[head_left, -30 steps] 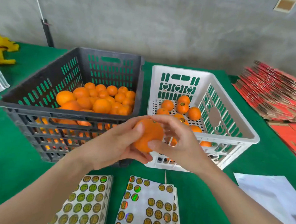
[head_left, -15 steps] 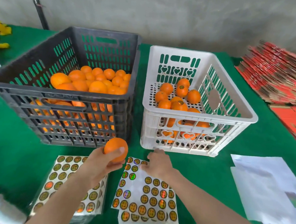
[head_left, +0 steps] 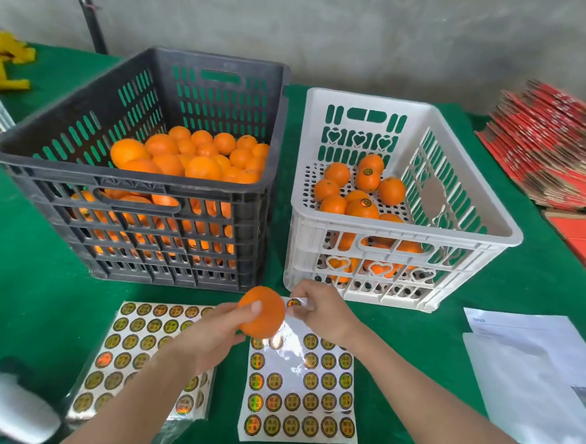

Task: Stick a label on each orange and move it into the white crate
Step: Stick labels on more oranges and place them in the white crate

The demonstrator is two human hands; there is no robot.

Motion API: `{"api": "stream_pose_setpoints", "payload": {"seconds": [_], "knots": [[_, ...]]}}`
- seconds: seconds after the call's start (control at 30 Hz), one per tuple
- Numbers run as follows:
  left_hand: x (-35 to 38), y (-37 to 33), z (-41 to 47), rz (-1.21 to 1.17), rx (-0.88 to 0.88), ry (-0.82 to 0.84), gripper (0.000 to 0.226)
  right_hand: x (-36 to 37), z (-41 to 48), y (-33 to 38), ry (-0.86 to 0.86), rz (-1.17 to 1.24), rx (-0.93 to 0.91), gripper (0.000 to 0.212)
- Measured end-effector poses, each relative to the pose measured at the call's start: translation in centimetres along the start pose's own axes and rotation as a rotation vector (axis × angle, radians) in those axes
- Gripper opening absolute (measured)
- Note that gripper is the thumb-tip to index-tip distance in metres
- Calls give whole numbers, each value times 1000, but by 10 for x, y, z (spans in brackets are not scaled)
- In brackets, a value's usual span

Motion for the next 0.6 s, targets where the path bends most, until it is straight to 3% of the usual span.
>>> {"api": "stream_pose_setpoints", "payload": {"seconds": [0.07,0.17,0.23,0.3,0.47,0.6], "knots": [[8,1,0,12,-3,32,120,-6,-5,5,-41,37,-22,18],[19,5,6,-133,-82,-20,86,-11,-25,9,-337,-103,-192,21],[22,7,10,-212,-110,-31,78,-7,-41,13,-447,-85,-253,9],[23,7,12,-252,-109,-40,78,0,-53,13,-396,-41,-205,3],[25,10,14,-287,-130,-42,80,16,-62,6,-378,-150,-93,22],[26,6,15,-245,-140,-24,81,16,-65,10,-426,-121,-122,9]]}}
Point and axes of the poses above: each hand's wrist, its own z-axis towards the middle knuckle, its own x-axis out of the palm, y = z × x, the point moved 2 cm from there along z, towards the middle knuckle, and after that the axes turned 15 degrees about -y, right-handed, at the moved point
